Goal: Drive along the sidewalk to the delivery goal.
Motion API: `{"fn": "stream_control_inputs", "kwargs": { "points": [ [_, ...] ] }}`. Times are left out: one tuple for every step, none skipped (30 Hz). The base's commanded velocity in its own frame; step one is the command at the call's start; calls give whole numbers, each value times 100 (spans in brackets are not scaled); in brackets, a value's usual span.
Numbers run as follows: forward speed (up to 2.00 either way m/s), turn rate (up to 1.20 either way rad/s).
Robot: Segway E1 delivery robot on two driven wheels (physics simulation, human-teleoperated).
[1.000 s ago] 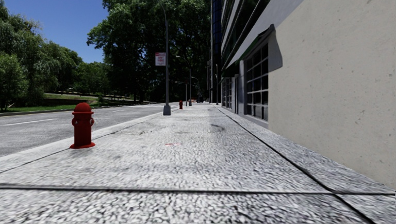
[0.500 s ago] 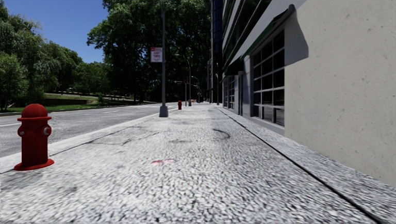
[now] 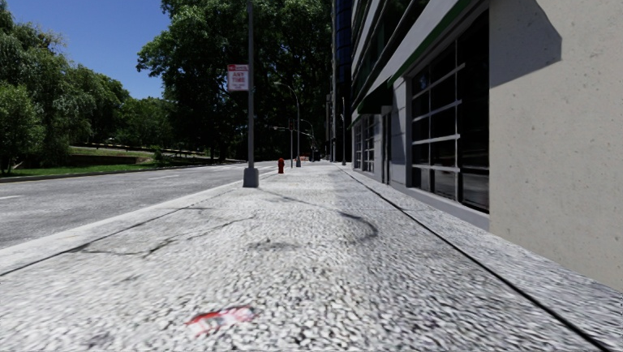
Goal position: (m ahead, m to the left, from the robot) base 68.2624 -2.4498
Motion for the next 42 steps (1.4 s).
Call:
{"fn": "stream_control_inputs", "kwargs": {
  "points": [
    [200, 0],
    [200, 0],
    [200, 0],
    [200, 0],
    [200, 0],
    [200, 0],
    [200, 0],
    [200, 0],
    [200, 0],
    [200, 0],
    [200, 0],
    [200, 0],
    [200, 0],
    [200, 0],
    [200, 0],
    [200, 0],
    [200, 0],
    [200, 0],
    [200, 0],
    [200, 0],
    [200, 0],
    [200, 0],
    [200, 0],
    [200, 0],
    [200, 0],
    [200, 0],
    [200, 0],
    [200, 0],
    [200, 0],
    [200, 0],
    [200, 0],
    [200, 0],
    [200, 0],
    [200, 0],
    [200, 0],
    [200, 0],
    [200, 0],
    [200, 0],
    [200, 0],
    [200, 0],
    [200, 0],
    [200, 0]
  ]
}}
